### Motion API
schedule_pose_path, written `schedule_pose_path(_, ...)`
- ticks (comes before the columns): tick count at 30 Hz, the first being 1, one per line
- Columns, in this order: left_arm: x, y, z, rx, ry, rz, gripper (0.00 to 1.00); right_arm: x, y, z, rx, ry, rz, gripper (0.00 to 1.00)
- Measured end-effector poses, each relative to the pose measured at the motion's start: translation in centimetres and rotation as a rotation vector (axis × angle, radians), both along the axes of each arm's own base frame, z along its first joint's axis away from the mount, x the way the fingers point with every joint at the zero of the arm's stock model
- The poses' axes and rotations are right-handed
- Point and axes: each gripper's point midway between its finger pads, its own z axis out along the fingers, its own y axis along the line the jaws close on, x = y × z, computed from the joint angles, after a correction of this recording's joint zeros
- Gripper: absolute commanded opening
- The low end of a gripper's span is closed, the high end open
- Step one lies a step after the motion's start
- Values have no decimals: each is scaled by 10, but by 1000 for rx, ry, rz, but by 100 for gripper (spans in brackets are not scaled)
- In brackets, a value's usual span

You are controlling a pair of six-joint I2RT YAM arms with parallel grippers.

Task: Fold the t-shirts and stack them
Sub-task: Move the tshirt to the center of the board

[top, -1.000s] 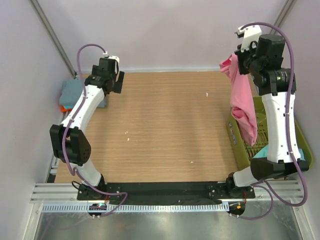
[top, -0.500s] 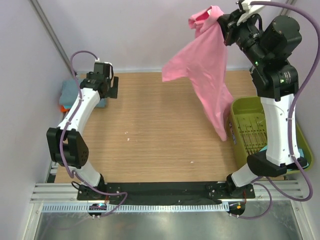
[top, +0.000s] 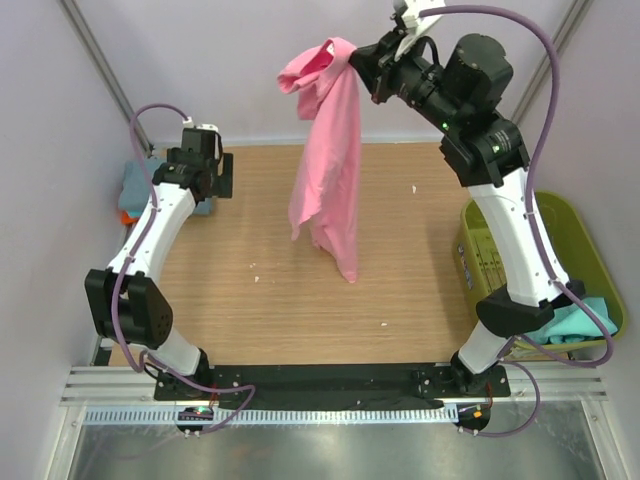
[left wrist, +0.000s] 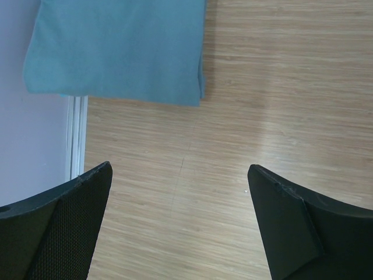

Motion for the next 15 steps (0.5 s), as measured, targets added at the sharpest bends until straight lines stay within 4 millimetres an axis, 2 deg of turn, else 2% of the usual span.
schedule_pose_path(5,-3,1,-3,4,8,3,99,18,12,-38,-6,94,-2,1)
schedule_pose_path(6,-4,1,-3,4,8,3,99,22,11,-50,-16,121,-21,5)
schedule_pose_path(7,-4,1,-3,4,9,3,99,25,9,-61,-25,145,-38,16)
schedule_pose_path(8,-4,1,-3,3,8,3,99,29,6,-75,-29,173,-61,52)
schedule_pose_path(9,-3,1,-3,2,8,3,99,32,-1,-92,-37,214,-88,67)
schedule_pose_path(11,-3,1,-4,-3,11,5,98,38,-23,-126,-60,264,-161,87)
schedule_pose_path(15,1,2,-6,-19,15,16,98,34,-94,-228,-131,447,-354,90)
